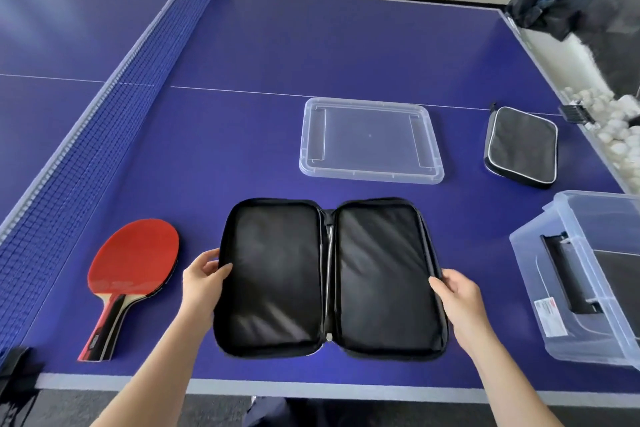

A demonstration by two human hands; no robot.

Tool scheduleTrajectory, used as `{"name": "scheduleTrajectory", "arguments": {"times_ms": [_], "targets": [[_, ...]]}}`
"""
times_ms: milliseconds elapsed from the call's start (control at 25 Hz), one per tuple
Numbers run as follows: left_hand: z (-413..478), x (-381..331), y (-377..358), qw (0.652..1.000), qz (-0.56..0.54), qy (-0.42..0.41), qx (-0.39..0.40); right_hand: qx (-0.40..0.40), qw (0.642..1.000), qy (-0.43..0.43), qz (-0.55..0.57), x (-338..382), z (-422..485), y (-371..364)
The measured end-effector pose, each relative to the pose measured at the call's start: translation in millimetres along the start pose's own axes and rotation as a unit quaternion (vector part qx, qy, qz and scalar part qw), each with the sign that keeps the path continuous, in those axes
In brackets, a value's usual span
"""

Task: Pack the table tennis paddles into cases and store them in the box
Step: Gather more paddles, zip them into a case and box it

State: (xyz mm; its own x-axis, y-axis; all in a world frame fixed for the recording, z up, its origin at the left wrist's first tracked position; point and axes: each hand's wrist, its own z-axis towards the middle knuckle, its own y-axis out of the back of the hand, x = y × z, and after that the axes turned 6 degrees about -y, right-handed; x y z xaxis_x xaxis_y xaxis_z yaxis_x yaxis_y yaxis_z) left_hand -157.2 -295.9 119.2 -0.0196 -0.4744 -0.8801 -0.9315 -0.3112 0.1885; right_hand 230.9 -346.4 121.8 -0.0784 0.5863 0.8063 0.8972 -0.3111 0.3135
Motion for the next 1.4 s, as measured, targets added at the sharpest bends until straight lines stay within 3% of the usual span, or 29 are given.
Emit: {"name": "scheduleTrajectory", "arguments": {"times_ms": [240,720,960,1200,1400], "targets": [[23.1,31.8,-16.8,0.998,0.068,0.018,-0.002,-0.033,0.991,-0.020,-0.128,-30.4,37.9,-9.2],[31.1,50.8,-44.5,0.973,0.222,-0.031,-0.060,-0.072,0.960,0.043,-0.266,-56.7,58.6,-16.6],[30.4,58.8,-41.2,0.972,0.220,-0.039,-0.068,-0.085,0.955,0.057,-0.280,-59.3,60.4,-19.3],[24.8,53.7,-9.0,0.966,0.241,-0.079,-0.052,-0.189,0.949,0.107,-0.230,-41.5,46.2,-45.1],[29.3,46.6,54.4,0.952,0.260,-0.150,-0.059,-0.088,0.967,0.152,-0.184,-6.9,14.0,-134.1]]}}
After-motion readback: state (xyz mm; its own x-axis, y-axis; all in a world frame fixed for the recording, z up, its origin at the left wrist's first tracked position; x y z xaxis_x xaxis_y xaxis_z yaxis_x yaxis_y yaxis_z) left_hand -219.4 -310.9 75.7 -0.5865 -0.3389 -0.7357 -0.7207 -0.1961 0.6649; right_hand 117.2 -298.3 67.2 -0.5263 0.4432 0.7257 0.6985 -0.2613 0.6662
